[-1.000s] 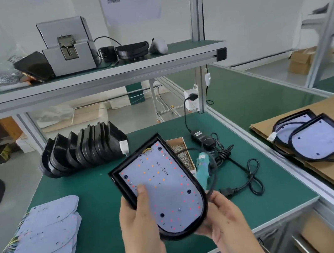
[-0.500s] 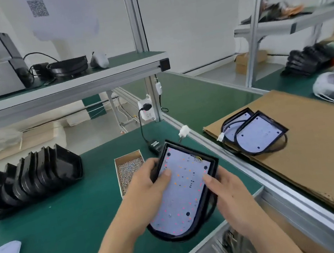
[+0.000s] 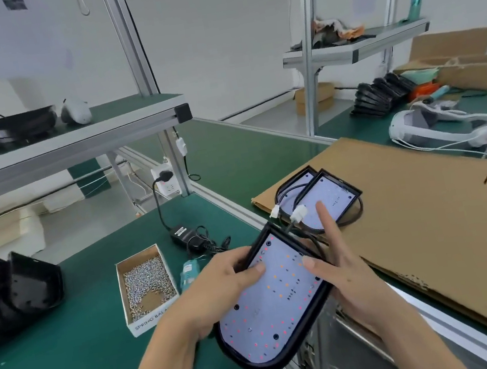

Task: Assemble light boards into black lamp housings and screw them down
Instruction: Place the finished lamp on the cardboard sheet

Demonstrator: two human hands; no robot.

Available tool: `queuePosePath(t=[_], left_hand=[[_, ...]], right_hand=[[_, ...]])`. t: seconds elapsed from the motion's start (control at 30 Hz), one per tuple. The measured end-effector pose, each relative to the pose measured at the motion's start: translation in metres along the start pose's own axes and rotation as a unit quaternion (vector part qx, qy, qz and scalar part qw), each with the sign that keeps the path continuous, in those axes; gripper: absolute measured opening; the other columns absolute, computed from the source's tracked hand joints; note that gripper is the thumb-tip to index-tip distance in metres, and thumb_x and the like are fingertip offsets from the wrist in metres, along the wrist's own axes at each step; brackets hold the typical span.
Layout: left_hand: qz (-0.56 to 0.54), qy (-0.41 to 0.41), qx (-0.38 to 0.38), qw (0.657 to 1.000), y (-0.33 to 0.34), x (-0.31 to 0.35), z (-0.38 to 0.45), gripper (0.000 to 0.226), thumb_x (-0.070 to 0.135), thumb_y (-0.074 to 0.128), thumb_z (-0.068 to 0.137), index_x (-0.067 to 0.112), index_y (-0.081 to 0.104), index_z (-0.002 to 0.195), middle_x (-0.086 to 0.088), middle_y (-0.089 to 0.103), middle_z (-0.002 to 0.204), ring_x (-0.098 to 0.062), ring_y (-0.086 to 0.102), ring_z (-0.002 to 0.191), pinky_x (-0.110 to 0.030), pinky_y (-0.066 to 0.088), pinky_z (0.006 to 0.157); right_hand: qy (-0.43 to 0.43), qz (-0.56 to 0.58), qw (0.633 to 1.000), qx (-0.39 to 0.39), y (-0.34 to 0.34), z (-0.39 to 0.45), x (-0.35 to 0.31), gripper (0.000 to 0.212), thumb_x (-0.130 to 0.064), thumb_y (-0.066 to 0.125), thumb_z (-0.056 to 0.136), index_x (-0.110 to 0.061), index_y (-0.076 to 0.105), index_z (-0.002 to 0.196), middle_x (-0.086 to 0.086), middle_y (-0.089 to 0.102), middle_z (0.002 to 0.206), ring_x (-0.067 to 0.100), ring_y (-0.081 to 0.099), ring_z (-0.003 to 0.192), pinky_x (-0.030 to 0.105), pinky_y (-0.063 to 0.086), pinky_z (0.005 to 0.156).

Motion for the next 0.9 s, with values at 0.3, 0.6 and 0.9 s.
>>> queuePosePath(t=[0.3, 0.6, 0.9], left_hand=[[-0.002, -0.032, -0.037, 0.999, 0.004, -0.004, 0.016, 0.028, 0.032, 0.063, 0.102, 0.012, 0.070, 0.120, -0.013, 0.074, 0.120, -0.031, 0.071, 0.107, -0.047, 0.054, 0.096], [0.082, 0.045, 0.165, 0.982, 0.015, 0.007, 0.031, 0.071, 0.074, 0.067, 0.074, 0.044, 0.056, 0.137, 0.032, 0.060, 0.131, 0.018, 0.050, 0.124, -0.013, 0.038, 0.098], [-0.022, 0.055, 0.212, 0.976, 0.027, -0.011, -0.040, 0.041, 0.051, 0.066, 0.082, 0.034, 0.068, 0.119, 0.023, 0.075, 0.113, 0.005, 0.066, 0.112, -0.014, 0.050, 0.096]], right_hand=[[-0.028, -0.022, 0.999, -0.001, -0.010, 0.002, 0.007, 0.057, -0.027, 0.076, 0.090, -0.037, 0.059, 0.144, -0.006, 0.062, 0.146, 0.016, 0.055, 0.139, 0.029, 0.050, 0.108], [-0.020, 0.041, 0.959, 0.279, -0.091, 0.016, 0.018, 0.032, -0.012, 0.069, 0.099, -0.030, 0.075, 0.124, -0.009, 0.074, 0.126, 0.016, 0.069, 0.117, 0.038, 0.059, 0.094], [0.064, -0.010, 0.947, 0.313, -0.234, 0.066, 0.033, 0.025, -0.018, 0.064, 0.103, -0.024, 0.071, 0.126, 0.008, 0.069, 0.134, 0.031, 0.065, 0.124, 0.050, 0.055, 0.102]])
Point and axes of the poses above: each hand's wrist, its own z-axis towards the middle knuckle, its own y-axis out of the palm, x = y × z, the point moved 6 cm from there along z, towards the middle knuckle
